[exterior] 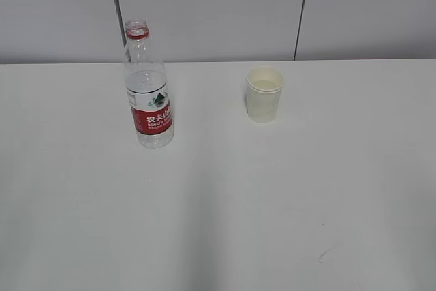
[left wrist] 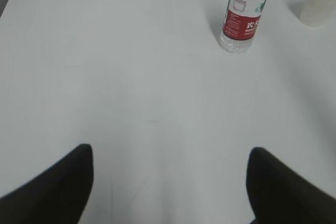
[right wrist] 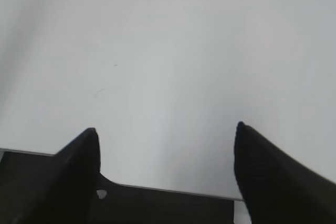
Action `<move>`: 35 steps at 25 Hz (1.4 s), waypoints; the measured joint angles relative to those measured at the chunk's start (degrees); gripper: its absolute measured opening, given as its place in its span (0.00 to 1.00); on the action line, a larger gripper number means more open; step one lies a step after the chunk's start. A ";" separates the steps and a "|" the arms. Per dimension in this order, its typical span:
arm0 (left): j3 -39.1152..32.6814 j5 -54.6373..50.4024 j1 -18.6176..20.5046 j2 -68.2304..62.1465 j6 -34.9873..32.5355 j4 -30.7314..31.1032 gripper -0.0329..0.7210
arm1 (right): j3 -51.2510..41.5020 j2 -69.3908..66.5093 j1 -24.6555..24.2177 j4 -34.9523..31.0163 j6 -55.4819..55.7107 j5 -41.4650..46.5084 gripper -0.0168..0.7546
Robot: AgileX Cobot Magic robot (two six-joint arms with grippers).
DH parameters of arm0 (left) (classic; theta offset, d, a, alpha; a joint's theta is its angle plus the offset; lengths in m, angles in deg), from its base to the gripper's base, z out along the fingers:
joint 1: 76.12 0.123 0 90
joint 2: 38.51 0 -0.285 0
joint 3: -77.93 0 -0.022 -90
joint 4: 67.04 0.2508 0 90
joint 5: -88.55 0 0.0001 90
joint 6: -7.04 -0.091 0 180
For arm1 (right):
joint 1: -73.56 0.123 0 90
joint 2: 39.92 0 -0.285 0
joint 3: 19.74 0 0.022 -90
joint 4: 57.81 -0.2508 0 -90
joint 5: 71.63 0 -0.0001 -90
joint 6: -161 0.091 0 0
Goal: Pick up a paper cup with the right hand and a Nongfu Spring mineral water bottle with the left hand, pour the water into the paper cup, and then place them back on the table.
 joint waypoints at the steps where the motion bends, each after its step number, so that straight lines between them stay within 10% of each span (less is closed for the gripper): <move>1: 0.00 0.00 0.00 0.00 0.00 0.00 0.77 | 0.00 1.07 0.00 0.00 0.00 0.00 0.78; 35: 0.00 0.00 0.00 0.00 0.00 0.00 0.77 | 0.00 6.55 0.00 -0.13 0.00 0.49 0.78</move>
